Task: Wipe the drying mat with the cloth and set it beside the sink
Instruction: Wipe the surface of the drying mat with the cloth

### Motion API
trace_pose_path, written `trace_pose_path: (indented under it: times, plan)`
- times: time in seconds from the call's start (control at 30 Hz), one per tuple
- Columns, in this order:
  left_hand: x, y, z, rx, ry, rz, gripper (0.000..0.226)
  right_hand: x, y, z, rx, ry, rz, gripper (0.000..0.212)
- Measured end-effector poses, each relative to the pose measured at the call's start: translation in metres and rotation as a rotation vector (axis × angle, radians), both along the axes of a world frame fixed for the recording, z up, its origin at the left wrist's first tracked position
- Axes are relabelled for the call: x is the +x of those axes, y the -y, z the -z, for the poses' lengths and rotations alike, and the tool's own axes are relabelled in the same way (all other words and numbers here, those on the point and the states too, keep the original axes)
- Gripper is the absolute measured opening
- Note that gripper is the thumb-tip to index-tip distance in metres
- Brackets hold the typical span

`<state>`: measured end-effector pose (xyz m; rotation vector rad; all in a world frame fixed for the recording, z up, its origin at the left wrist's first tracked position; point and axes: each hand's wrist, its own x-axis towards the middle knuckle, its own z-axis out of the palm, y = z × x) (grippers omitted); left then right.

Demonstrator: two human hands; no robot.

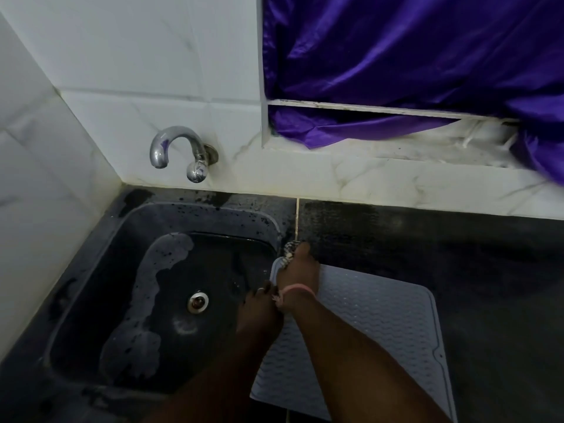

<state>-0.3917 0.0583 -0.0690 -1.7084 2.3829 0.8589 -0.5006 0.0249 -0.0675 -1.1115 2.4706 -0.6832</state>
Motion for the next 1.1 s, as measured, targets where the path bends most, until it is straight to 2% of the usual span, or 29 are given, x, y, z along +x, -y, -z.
trace_pose_path:
  times: [0.1,0.17,0.23,0.3,0.33,0.43,0.5,0.57,0.63,0.73,0.83,1.1]
  plan:
    - [0.009,-0.004,0.009,0.027,-0.036,-0.11,0.055,0.013,0.019,0.002,-0.076,0.115,-0.089,0.041]
    - [0.016,-0.004,0.016,0.073,-0.06,-0.152,0.064,0.001,0.027,0.003,-0.036,0.114,-0.182,0.044]
    - [0.02,-0.007,0.019,0.125,-0.097,-0.198,0.073,-0.012,0.026,0.001,0.036,0.152,-0.416,0.046]
    - [0.02,-0.01,0.019,0.159,-0.136,-0.231,0.068,-0.016,0.015,-0.007,0.054,0.201,-0.673,0.043]
    - [0.019,-0.012,0.019,0.172,-0.14,-0.239,0.064,-0.017,0.005,-0.011,0.016,0.21,-0.704,0.042]
    - [0.028,-0.019,0.02,0.181,-0.159,-0.296,0.045,-0.027,-0.024,-0.017,-0.199,0.286,-0.427,0.032]
    - [0.039,-0.021,0.024,0.199,-0.177,-0.351,0.029,-0.047,-0.051,-0.013,-0.28,0.198,-0.151,0.029]
    - [0.047,-0.028,0.024,0.202,-0.216,-0.422,0.025,-0.069,-0.078,-0.006,-0.224,-0.004,0.03,0.034]
    - [0.05,-0.037,0.021,0.174,-0.235,-0.463,0.023,-0.083,-0.096,-0.002,-0.096,-0.133,0.089,0.045]
    - [0.051,-0.052,0.021,0.142,-0.25,-0.492,0.02,-0.088,-0.101,-0.002,0.039,-0.271,-0.002,0.048]
    - [0.056,-0.065,0.023,0.113,-0.273,-0.521,0.019,-0.074,-0.093,0.002,0.182,-0.211,-0.219,0.051]
    - [0.069,-0.076,0.023,0.164,-0.42,-0.496,0.029,0.026,-0.125,0.001,0.228,-0.342,-0.5,0.053]
